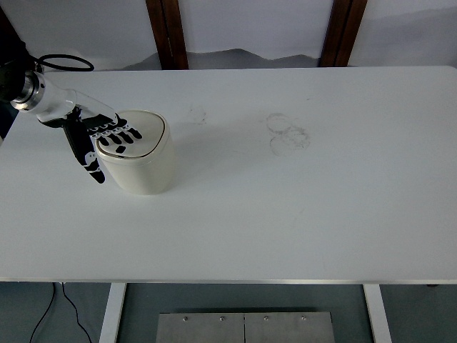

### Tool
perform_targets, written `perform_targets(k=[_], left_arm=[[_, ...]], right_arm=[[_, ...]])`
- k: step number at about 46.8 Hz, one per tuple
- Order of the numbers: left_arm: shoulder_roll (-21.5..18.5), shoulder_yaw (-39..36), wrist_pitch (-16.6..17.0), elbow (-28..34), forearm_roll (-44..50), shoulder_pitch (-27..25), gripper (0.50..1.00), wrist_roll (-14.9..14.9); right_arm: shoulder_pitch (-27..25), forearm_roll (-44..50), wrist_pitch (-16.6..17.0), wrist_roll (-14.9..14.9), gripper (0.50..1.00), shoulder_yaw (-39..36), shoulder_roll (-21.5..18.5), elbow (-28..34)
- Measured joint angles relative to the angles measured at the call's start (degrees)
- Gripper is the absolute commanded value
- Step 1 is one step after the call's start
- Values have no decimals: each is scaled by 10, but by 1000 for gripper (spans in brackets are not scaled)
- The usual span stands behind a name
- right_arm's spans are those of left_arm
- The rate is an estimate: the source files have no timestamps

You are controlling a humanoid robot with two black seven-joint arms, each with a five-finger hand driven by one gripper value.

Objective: Close trash bin

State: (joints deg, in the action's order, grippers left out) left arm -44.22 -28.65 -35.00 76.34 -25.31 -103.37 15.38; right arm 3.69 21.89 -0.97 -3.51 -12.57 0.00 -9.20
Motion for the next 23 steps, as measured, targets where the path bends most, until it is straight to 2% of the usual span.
perform_targets(k=[23], left_arm=[[-1,0,0,0,0,4,1000,0]], right_arm=[[0,0,0,0,995,0,0,0]])
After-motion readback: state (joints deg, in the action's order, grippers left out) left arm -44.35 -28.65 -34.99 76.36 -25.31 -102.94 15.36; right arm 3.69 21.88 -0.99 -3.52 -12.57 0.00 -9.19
